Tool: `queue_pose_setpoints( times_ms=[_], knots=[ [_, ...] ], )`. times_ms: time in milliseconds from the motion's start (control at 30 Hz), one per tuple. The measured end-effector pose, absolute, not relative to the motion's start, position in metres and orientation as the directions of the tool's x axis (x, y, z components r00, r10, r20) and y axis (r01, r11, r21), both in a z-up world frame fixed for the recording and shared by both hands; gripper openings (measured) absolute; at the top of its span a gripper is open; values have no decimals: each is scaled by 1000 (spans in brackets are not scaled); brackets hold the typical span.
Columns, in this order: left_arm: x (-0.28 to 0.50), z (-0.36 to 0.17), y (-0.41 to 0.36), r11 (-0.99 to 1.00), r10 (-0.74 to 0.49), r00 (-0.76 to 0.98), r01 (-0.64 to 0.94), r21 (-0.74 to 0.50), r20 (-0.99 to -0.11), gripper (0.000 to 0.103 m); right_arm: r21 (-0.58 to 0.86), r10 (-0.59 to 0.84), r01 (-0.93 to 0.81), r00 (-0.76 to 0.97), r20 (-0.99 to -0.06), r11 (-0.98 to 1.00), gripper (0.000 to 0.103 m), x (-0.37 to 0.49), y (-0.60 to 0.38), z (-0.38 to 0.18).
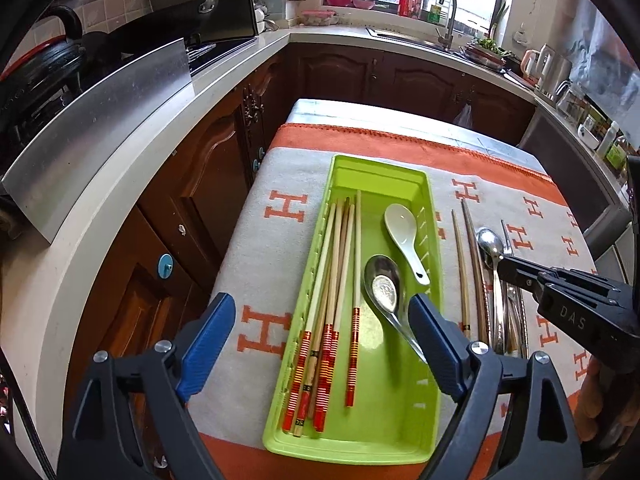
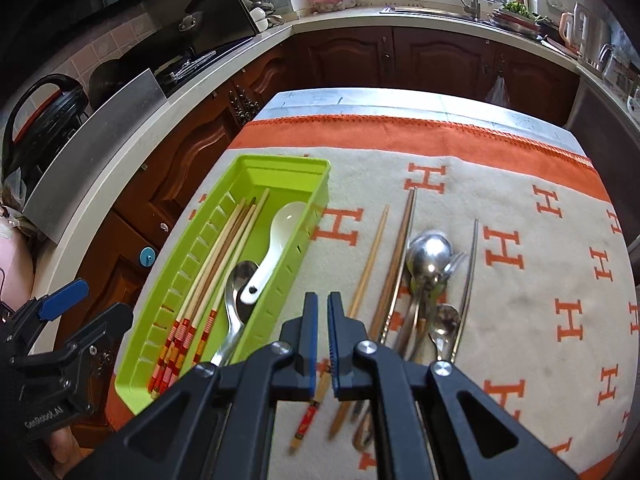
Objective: Organize utensils
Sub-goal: 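Move both open tools back over the remaining utensils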
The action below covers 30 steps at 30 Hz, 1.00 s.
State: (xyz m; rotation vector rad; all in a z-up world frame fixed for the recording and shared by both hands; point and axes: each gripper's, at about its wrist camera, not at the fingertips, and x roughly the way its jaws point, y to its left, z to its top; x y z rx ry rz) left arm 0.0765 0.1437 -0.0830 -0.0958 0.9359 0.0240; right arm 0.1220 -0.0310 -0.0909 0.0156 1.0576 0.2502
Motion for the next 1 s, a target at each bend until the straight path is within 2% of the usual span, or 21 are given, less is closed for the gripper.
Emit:
queue_pose_setpoints(
  times_ms=[267, 433, 1000],
  knots=[
    [63, -78, 112, 994, -93, 578, 4, -111, -811, 87, 128, 186, -149, 484, -855, 980, 5, 83, -70, -74],
    [61, -76, 86, 993, -118, 565, 61, -101, -816, 87, 104, 142, -102, 507, -850, 989, 17, 65, -94, -63],
    [101, -50, 15, 983, -156, 564, 167, -73, -811, 88, 113, 72, 32, 599, -798, 993, 21, 50, -149, -13]
  ],
)
